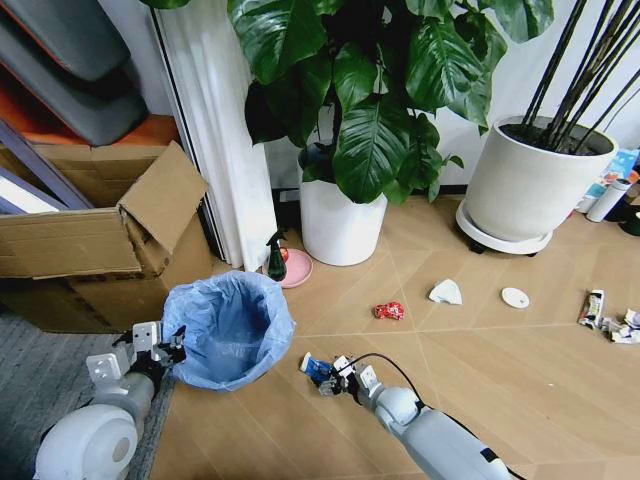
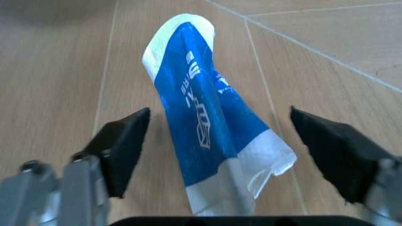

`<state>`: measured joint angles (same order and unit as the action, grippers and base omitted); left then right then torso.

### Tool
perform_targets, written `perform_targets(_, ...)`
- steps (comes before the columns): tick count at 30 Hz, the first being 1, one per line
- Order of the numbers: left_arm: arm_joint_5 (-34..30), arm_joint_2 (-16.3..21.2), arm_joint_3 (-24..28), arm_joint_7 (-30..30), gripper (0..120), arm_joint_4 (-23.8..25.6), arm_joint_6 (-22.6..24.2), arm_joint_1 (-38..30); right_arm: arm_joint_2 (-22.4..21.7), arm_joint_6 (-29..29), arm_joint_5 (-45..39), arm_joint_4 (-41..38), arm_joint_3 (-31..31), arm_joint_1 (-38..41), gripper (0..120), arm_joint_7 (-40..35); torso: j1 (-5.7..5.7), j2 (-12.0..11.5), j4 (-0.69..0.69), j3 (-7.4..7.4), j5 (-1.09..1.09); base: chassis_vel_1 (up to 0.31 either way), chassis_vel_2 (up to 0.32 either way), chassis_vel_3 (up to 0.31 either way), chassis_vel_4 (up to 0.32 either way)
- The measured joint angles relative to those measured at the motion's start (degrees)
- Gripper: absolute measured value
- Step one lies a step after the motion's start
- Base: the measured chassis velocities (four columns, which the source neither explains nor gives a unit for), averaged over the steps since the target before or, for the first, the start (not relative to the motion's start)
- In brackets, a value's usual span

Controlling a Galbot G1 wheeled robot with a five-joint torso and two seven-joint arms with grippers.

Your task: Pick up the trash bin and place the garbage on the floor into it.

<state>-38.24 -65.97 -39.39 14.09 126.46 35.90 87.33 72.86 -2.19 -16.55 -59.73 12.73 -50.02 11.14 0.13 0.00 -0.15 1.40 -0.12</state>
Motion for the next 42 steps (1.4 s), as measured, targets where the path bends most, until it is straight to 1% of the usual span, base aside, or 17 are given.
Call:
perform_targets(3, -0.2, 0.2, 0.0, 0.0, 0, -0.1, 0.0, -0.1, 0.5, 0.3, 0.2, 0.9, -0.3, 0.4, 68, 0.2, 0.00, 0.0, 0.00, 0.00, 0.01, 0.000, 0.000, 0.000, 0.000)
perform_targets(4, -0.2, 0.2, 0.0, 0.0, 0, -0.1, 0.0, -0.1, 0.5, 0.3, 0.2, 0.9, -0.3, 0.4, 68, 0.2, 0.00, 0.0, 0.00, 0.00, 0.01, 0.000, 0.000, 0.000, 0.000)
perform_targets(5, -0.2, 0.3, -0.1, 0.0, 0, -0.2, 0.0, -0.1, 0.7, 0.3, 0.2, 1.3, -0.3, 0.5, 60, 0.4, 0.00, 0.0, 0.00, 0.00, 0.00, 0.000, 0.000, 0.000, 0.000)
perform_targets(7, -0.2, 0.4, -0.1, 0.0, 0, -0.3, 0.0, -0.2, 0.8, 0.3, 0.2, 1.8, -0.3, 0.6, 55, 0.6, 0.00, 0.0, 0.00, 0.00, 0.00, 0.000, 0.000, 0.000, 0.000)
perform_targets(8, -0.2, 0.4, -0.1, 0.0, 0, -0.4, 0.1, -0.3, 1.2, 0.4, 0.2, 2.3, -0.4, 0.7, 47, 0.7, 0.00, 0.0, 0.00, 0.00, 0.00, 0.000, 0.000, 0.000, 0.000)
perform_targets(9, -0.2, 0.4, -0.1, 0.0, 0, -0.4, 0.1, -0.3, 1.2, 0.4, 0.2, 2.3, -0.4, 0.7, 47, 0.7, 0.00, 0.0, 0.00, 0.00, 0.00, 0.000, 0.000, 0.000, 0.000)
perform_targets(10, -0.2, 0.4, -0.1, 0.0, 0, -0.4, 0.1, -0.3, 1.5, 0.4, 0.2, 2.6, -0.4, 0.7, 40, 0.7, 0.00, 0.0, 0.00, 0.00, 0.01, 0.000, 0.000, 0.000, 0.000)
perform_targets(11, -0.3, 0.4, 0.0, 0.0, 0, -0.4, 0.1, -0.4, 1.6, 0.4, 0.2, 2.8, -0.5, 0.8, 39, 0.7, 0.00, 0.0, 0.00, 0.00, 0.01, 0.000, 0.000, 0.000, 0.000)
perform_targets(12, -0.3, 0.4, 0.0, 0.0, 0, -0.4, 0.2, -0.4, 1.7, 0.4, 0.2, 3.1, -0.5, 0.9, 32, 0.9, 0.00, 0.0, 0.00, 0.00, 0.01, 0.000, 0.000, 0.000, 0.000)
perform_targets(13, -0.3, 0.4, 0.0, 0.0, 0, -0.4, 0.2, -0.4, 1.7, 0.4, 0.2, 3.1, -0.5, 0.9, 32, 0.9, 0.00, 0.0, 0.00, 0.00, 0.01, 0.000, 0.000, 0.000, 0.000)
perform_targets(15, -0.4, 0.6, 0.0, 0.0, 0, -0.4, 0.2, -0.5, 1.8, 0.3, 0.1, 3.4, -0.6, 1.0, 26, 1.2, 0.00, 0.0, 0.01, -0.01, 0.01, 0.000, 0.000, 0.000, 0.000)
perform_targets(17, -0.5, 0.9, -0.1, -0.1, 0, -0.4, 0.2, -0.5, 1.9, 0.2, -0.1, 3.6, -1.0, 1.1, 11, 1.3, 0.00, 0.0, 0.01, 0.00, 0.02, 0.000, 0.000, 0.000, 0.000)
perform_targets(22, -0.5, 0.9, -0.1, -0.1, 0, -0.6, 0.2, -0.7, 1.9, 0.2, -0.2, 3.3, -1.7, 0.5, 1, 0.8, 0.00, 0.0, 0.01, -0.01, 0.02, 0.000, 0.000, 0.000, 0.000)
perform_targets(29, -0.5, 1.2, 0.0, -0.1, 0, -0.7, 0.2, -0.7, 1.6, -0.2, -1.0, 0.1, -4.6, -1.3, 0, -0.8, 0.00, 0.0, -0.01, 0.00, 0.00, 0.000, 0.000, 0.000, 0.000)
perform_targets(36, -1.1, 2.5, 0.0, -0.1, 0, -1.5, 0.2, -1.3, -0.2, -0.3, -1.4, -7.7, -8.3, -3.9, 0, -2.5, 0.00, 0.0, 0.00, 0.00, 0.01, 0.000, 0.000, 0.000, 0.000)
perform_targets(41, -2.9, 5.4, 0.6, 0.3, 0, -2.6, 0.8, -2.0, -4.7, -0.8, -3.4, -20.5, -13.7, -6.8, 0, -4.1, 0.00, 0.0, 0.01, 0.00, 0.01, 0.000, 0.000, 0.000, 0.000)
perform_targets(42, -2.9, 5.4, 0.6, 0.3, 0, -2.6, 0.8, -2.0, -4.7, -0.8, -3.4, -20.5, -13.7, -6.8, 0, -4.1, 0.00, 0.0, 0.01, 0.00, 0.01, 0.000, 0.000, 0.000, 0.000)
